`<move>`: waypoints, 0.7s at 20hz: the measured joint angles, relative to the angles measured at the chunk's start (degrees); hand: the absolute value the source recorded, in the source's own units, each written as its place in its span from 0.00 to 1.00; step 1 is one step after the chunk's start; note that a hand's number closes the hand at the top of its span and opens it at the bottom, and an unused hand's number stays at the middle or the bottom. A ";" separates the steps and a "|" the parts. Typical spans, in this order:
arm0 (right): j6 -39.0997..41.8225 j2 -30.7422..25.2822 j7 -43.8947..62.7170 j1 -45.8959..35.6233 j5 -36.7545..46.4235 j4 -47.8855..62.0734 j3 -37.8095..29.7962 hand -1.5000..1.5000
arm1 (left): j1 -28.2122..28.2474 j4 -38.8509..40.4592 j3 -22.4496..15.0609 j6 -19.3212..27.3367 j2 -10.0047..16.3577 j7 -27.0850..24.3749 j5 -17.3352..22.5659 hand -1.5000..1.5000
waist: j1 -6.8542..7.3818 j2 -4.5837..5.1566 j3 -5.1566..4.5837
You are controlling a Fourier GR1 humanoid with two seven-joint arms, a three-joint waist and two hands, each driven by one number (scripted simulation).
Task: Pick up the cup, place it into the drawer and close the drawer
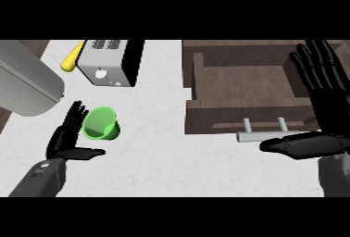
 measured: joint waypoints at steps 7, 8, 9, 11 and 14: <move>0.52 0.26 -1.34 0.55 0.75 0.52 0.70 0.00 | -0.86 3.10 0.41 0.97 -0.25 -2.87 -0.64 0.00 | -0.48 0.24 -0.08; 0.73 0.11 -1.45 0.54 0.51 0.64 0.47 0.00 | -0.78 3.29 0.27 1.02 -0.24 -3.25 -0.90 0.00 | -0.57 0.27 -0.09; 0.76 -0.04 -1.09 -0.19 0.24 1.01 0.26 0.00 | -1.27 3.41 0.25 1.12 -0.54 -3.32 -1.00 0.00 | -0.64 0.33 -0.10; 0.61 -0.36 0.10 -1.53 -0.27 1.04 -0.15 0.00 | -0.91 3.68 -0.08 1.20 -0.89 -3.99 -1.48 0.00 | -0.52 0.28 -0.09; 1.09 -0.48 -0.10 -1.04 -0.78 0.76 -0.34 0.00 | -1.78 4.04 -0.10 1.44 -1.62 -4.27 -1.70 0.00 | -0.85 0.35 -0.12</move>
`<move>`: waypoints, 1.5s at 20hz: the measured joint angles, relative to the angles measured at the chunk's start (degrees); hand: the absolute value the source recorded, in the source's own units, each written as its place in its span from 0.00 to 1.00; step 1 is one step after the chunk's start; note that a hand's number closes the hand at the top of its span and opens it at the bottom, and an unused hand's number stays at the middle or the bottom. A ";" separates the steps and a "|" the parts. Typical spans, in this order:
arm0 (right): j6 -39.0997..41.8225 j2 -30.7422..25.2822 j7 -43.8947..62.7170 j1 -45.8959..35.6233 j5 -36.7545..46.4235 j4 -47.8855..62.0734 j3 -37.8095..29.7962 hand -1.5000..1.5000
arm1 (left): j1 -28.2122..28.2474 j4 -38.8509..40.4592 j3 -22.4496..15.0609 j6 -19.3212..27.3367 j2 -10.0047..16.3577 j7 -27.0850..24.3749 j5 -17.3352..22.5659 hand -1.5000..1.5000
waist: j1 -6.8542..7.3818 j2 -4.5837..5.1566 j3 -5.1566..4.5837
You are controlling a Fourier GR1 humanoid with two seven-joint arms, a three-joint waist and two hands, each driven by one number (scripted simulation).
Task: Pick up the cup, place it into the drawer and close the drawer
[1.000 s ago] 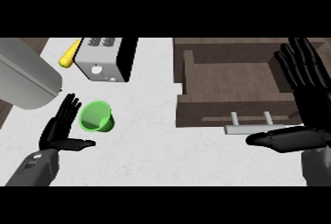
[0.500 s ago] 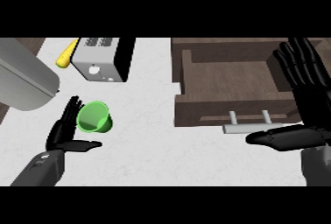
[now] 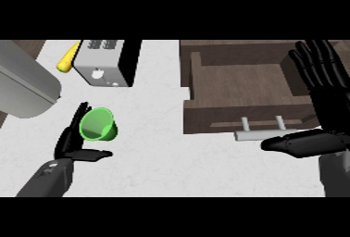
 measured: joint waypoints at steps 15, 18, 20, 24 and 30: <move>0.16 -0.56 1.37 0.13 0.31 -0.65 0.09 0.00 | -1.97 -2.29 0.15 -1.00 -2.74 -2.42 -0.04 1.00 | -0.31 0.10 -0.03; 0.37 -0.96 1.36 -0.38 0.20 -0.21 -0.26 0.00 | -1.72 -3.77 0.56 4.76 -3.06 -4.97 -0.46 1.00 | -0.11 0.10 0.00; 0.14 -0.98 1.39 -0.62 0.24 0.03 -0.54 0.00 | -1.31 -4.19 1.51 8.65 -3.84 -6.43 -0.11 1.00 | 0.07 0.06 0.02; 0.37 -1.08 0.34 -0.27 0.13 0.74 -1.10 0.00 | 0.41 -5.01 4.72 15.27 -5.79 -9.24 1.96 1.00 | 0.49 -0.02 0.06; 0.70 -1.52 1.15 1.04 -0.82 -0.30 -1.96 0.00 | -0.37 -8.73 6.15 12.10 -8.21 -9.90 4.76 1.00 | 1.12 -0.61 0.16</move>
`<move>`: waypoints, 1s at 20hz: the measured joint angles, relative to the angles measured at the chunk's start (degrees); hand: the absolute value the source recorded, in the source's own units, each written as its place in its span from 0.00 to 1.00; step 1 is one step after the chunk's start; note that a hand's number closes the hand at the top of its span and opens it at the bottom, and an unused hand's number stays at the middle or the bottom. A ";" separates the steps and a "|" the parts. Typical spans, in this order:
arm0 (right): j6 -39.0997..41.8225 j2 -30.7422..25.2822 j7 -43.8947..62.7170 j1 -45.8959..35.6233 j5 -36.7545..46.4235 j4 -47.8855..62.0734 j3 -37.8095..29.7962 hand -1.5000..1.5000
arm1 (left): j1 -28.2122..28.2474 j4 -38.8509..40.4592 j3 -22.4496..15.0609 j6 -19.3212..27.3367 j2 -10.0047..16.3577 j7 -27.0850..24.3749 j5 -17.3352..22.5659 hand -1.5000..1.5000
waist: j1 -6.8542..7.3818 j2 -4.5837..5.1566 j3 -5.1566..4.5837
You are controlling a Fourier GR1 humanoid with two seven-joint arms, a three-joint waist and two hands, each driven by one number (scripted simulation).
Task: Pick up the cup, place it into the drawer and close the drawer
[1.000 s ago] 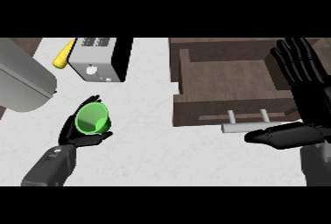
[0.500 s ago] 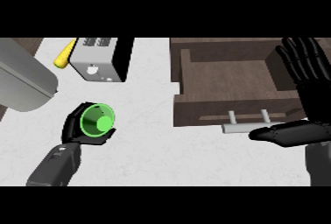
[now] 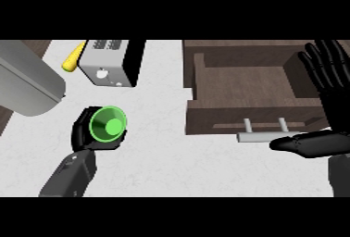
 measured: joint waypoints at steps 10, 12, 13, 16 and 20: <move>-0.39 0.00 -0.44 1.01 0.93 0.23 -0.41 0.00 | -9.37 -10.71 -5.16 -3.78 -2.83 8.19 -0.44 1.00 | 1.24 -0.62 0.18; -0.88 0.29 -0.53 1.32 1.62 0.05 -0.19 0.00 | -11.36 -13.82 -6.54 -3.32 -4.32 11.52 -0.53 1.00 | 1.44 -0.73 0.19; -1.14 0.34 -0.22 1.11 1.85 0.04 -0.10 0.00 | -12.11 -15.50 -7.28 -2.81 -5.04 13.37 -0.55 1.00 | 1.50 -0.74 0.20; -0.70 0.02 -0.19 1.89 1.63 -0.28 -0.37 0.00 | -15.64 -20.46 -9.37 -1.34 -6.21 20.35 -0.13 1.00 | 1.57 -0.85 0.20; -1.15 0.61 -1.45 1.54 2.60 0.83 0.01 0.00 | -20.24 -25.01 -13.47 3.27 -7.19 28.35 1.80 1.00 | 1.24 -0.71 0.19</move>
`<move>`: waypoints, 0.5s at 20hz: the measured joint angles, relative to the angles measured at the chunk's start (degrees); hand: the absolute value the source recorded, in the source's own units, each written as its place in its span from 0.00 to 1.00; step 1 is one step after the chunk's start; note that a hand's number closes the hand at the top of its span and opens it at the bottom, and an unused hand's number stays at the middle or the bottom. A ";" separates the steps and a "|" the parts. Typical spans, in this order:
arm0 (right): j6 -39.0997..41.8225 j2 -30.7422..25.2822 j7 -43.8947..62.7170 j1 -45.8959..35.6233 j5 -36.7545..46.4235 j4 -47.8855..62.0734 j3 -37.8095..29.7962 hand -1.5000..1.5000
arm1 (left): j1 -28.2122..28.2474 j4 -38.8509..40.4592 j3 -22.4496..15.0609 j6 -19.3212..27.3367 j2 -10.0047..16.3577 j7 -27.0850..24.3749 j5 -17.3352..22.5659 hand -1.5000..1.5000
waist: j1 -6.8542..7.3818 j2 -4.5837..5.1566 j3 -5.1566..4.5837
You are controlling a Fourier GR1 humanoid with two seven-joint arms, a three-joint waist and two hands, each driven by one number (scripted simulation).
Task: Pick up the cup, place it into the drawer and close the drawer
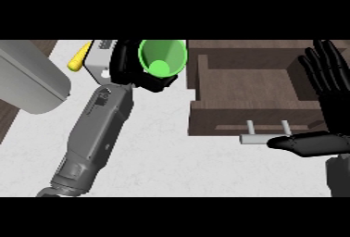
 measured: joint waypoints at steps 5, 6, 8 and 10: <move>0.56 -0.69 -0.14 -0.22 -0.55 -0.27 -0.74 0.00 | -6.68 -2.38 -5.17 6.47 -0.43 8.86 2.20 1.00 | -0.64 0.18 0.00; 0.78 -0.77 -0.21 -0.21 -0.76 -0.14 -0.83 0.00 | -8.39 -1.96 -6.30 8.31 -0.47 10.51 2.57 1.00 | -0.84 0.23 -0.01; 0.75 -0.57 0.02 -0.04 -1.12 -0.81 -0.83 0.00 | -12.34 0.86 -7.27 11.03 -0.52 12.96 3.32 1.00 | -1.43 0.40 0.00; 0.74 -0.53 -0.74 -0.70 -0.91 0.43 -0.94 0.00 | -16.03 3.91 -8.05 12.72 -0.56 15.81 3.84 1.00 | -1.68 0.57 0.00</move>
